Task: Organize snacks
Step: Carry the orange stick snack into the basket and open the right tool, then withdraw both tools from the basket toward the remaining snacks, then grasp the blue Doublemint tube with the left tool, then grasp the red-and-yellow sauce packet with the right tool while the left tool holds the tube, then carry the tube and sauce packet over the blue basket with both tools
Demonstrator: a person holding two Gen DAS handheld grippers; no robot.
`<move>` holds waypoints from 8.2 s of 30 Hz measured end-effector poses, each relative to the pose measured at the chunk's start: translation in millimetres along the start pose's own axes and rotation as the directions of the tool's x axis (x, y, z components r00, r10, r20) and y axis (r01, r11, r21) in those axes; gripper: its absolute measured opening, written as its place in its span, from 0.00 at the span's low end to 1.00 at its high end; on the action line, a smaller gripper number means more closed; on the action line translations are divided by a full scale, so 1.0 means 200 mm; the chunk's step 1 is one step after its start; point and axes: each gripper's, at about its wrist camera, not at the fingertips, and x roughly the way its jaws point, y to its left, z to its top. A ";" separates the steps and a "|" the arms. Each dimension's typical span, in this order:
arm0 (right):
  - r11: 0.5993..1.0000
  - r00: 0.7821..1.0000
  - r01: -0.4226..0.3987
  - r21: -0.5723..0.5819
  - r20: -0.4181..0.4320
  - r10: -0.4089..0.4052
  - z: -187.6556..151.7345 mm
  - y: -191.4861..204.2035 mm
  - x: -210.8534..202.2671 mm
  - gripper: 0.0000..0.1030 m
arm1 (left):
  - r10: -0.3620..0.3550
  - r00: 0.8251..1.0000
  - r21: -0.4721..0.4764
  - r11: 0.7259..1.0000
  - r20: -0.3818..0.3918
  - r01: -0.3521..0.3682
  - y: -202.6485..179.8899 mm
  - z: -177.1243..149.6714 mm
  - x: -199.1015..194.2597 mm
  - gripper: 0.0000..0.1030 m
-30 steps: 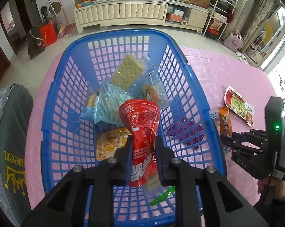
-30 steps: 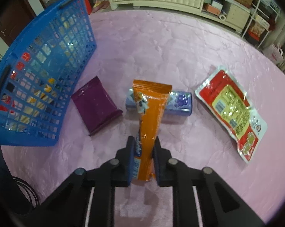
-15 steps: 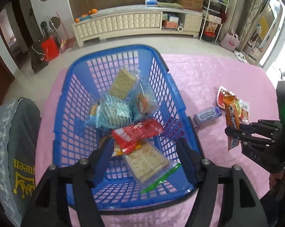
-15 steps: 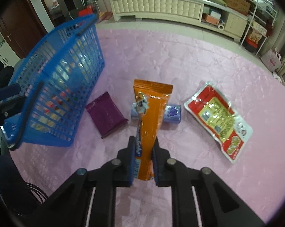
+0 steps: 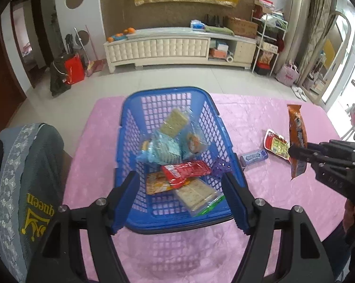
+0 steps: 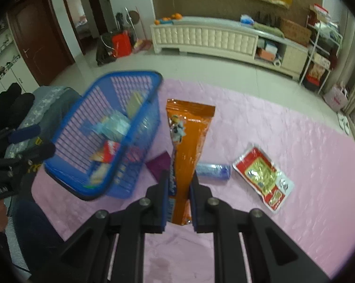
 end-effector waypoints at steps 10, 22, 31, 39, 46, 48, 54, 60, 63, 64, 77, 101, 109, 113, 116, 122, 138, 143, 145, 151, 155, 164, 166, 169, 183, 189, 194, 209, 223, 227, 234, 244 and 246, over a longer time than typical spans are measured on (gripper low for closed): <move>0.996 0.999 -0.033 -0.082 0.030 0.036 0.13 0.22 -0.01 0.19 | 0.028 0.999 -0.031 0.999 0.039 -0.027 0.14 -0.03 -0.09 0.75; 0.985 0.995 -0.102 -0.138 -0.037 0.097 0.23 0.47 0.19 0.19 | 0.051 0.999 -0.061 0.997 0.018 -0.050 0.31 -0.07 -0.03 0.75; 0.976 0.987 -0.142 -0.167 -0.105 0.125 0.23 0.63 0.34 0.19 | 0.051 0.999 -0.109 0.993 -0.018 -0.052 0.43 -0.11 0.06 0.75; 0.974 0.977 -0.158 -0.165 -0.167 0.131 0.22 0.72 0.49 0.19 | 0.054 0.998 -0.107 0.993 -0.032 -0.057 0.48 -0.15 0.10 0.75; 0.972 0.970 -0.174 -0.157 -0.196 0.142 0.21 0.75 0.54 0.19 | 0.051 0.997 -0.129 0.990 -0.051 -0.058 0.50 -0.18 0.13 0.75; 0.973 0.969 -0.174 -0.152 -0.202 0.142 0.20 0.76 0.55 0.19 | 0.050 0.997 -0.132 0.990 -0.052 -0.056 0.51 -0.18 0.13 0.75; 0.973 0.963 -0.192 -0.130 -0.218 0.160 0.19 0.75 0.56 0.23 | 0.048 0.998 -0.121 0.991 -0.042 -0.053 0.49 -0.18 0.11 0.75; 0.974 0.965 -0.193 -0.119 -0.201 0.167 0.18 0.71 0.52 0.67 | 0.048 0.998 -0.105 0.993 -0.035 -0.051 0.48 -0.18 0.08 0.75; 0.977 0.970 -0.181 -0.111 -0.186 0.158 0.17 0.67 0.48 0.69 | 0.054 0.998 -0.096 0.994 -0.027 -0.056 0.46 -0.18 0.04 0.75; 0.978 0.971 -0.177 -0.108 -0.180 0.156 0.17 0.66 0.46 0.69 | 0.056 0.998 -0.092 0.994 -0.025 -0.058 0.45 -0.17 0.03 0.75; 0.989 0.990 -0.123 -0.078 -0.082 0.117 0.14 0.44 0.15 0.69 | 0.046 0.999 -0.036 0.998 0.022 -0.045 0.24 -0.14 -0.12 0.75; 0.995 0.999 -0.021 0.094 -0.024 0.024 -0.09 -0.26 -0.13 0.70 | -0.053 0.999 0.174 0.983 0.012 0.050 -0.47 -0.04 -0.04 0.79; 0.990 0.998 0.025 0.138 -0.055 -0.017 -0.18 -0.54 -0.11 0.70 | -0.094 0.995 0.237 0.967 -0.034 0.099 -0.73 0.00 0.13 0.79; 0.990 0.997 0.032 0.138 -0.075 -0.021 -0.21 -0.65 -0.07 0.70 | -0.107 0.993 0.258 0.959 -0.054 0.117 -0.84 0.02 0.23 0.79; 0.992 0.996 0.041 0.118 -0.085 -0.031 -0.24 -0.72 -0.02 0.71 | -0.115 0.990 0.266 0.955 -0.079 0.132 -0.89 0.02 0.31 0.79; 0.995 0.992 0.050 0.090 -0.116 -0.039 -0.26 -0.82 0.09 0.73 | -0.109 0.986 0.272 0.952 -0.125 0.140 -0.95 0.03 0.49 0.79; 0.998 0.983 0.001 0.058 -0.183 0.009 -0.27 -0.97 0.46 0.74 | -0.079 0.972 0.295 0.945 -0.223 0.144 -1.00 0.07 0.97 0.79; 0.997 0.982 -0.014 0.077 -0.185 0.028 -0.28 -1.04 0.52 0.74 | -0.027 0.975 0.353 0.930 -0.221 0.106 -1.02 0.07 1.10 0.79; 0.996 0.982 -0.024 0.082 -0.184 0.039 -0.29 -1.07 0.53 0.74 | -0.032 0.974 0.367 0.923 -0.224 0.115 -1.03 0.08 1.13 0.79; 0.995 0.981 -0.029 0.094 -0.189 0.046 -0.31 -1.13 0.56 0.74 | -0.019 0.973 0.431 0.894 -0.229 0.119 -1.08 0.05 1.20 0.79; 0.995 0.981 -0.040 0.086 -0.185 0.055 -0.31 -1.14 0.56 0.74 | -0.100 0.954 0.379 0.902 -0.281 0.206 -1.08 0.04 1.19 0.72; 0.994 0.969 -0.110 -0.019 -0.222 0.103 -0.23 -1.12 0.59 0.81 | -0.117 0.942 0.307 0.926 -0.314 0.218 -1.09 0.02 1.13 0.29; 0.990 0.966 -0.125 -0.071 -0.235 0.105 -0.21 -1.10 0.61 0.81 | -0.120 0.941 0.288 0.933 -0.315 0.215 -1.09 0.00 1.11 0.29; 0.979 0.962 -0.148 -0.141 -0.249 0.110 -0.17 -1.06 0.65 0.81 | -0.125 0.940 0.266 0.940 -0.317 0.214 -1.10 -0.02 1.09 0.29; 0.901 0.937 -0.247 -0.356 -0.324 0.129 -0.08 -0.92 0.79 0.83 | -0.145 0.942 0.161 0.967 -0.302 0.200 -1.02 -0.07 1.10 0.29; 0.851 0.935 -0.239 -0.467 -0.347 0.072 -0.08 -0.82 0.83 0.83 | -0.143 0.944 0.155 0.968 -0.298 0.196 -1.03 -0.05 1.12 0.29; 0.804 0.938 -0.231 -0.548 -0.345 0.035 -0.08 -0.78 0.87 0.85 | -0.148 0.944 0.143 0.970 -0.294 0.196 -1.02 -0.06 1.10 0.29; 0.786 0.941 -0.291 -0.545 -0.314 0.130 -0.10 -0.87 0.90 0.79 | -0.140 0.957 0.140 0.974 -0.253 0.179 -0.98 -0.09 1.07 0.29; 0.825 0.950 -0.283 -0.489 -0.261 0.171 -0.12 -0.91 0.84 0.43 | -0.145 0.956 0.132 0.974 -0.254 0.183 -1.00 -0.11 1.07 0.29; 0.875 0.965 -0.233 -0.424 -0.213 0.154 -0.17 -0.89 0.79 0.38 | -0.152 0.960 0.140 0.972 -0.237 0.188 -0.98 -0.10 1.02 0.29; 0.935 0.983 -0.170 -0.311 -0.124 0.137 -0.22 -0.85 0.63 0.38 | -0.159 0.971 0.147 0.971 -0.180 0.186 -0.94 -0.08 0.84 0.29; 0.940 0.992 -0.090 -0.330 0.055 0.114 -0.10 -0.63 0.14 0.38 | -0.160 0.986 0.160 0.973 -0.041 0.165 -0.84 -0.02 0.42 0.28; 0.939 0.991 -0.071 -0.337 0.086 0.106 -0.08 -0.57 0.05 0.38 | -0.158 0.987 0.152 0.976 -0.010 0.158 -0.80 -0.01 0.34 0.28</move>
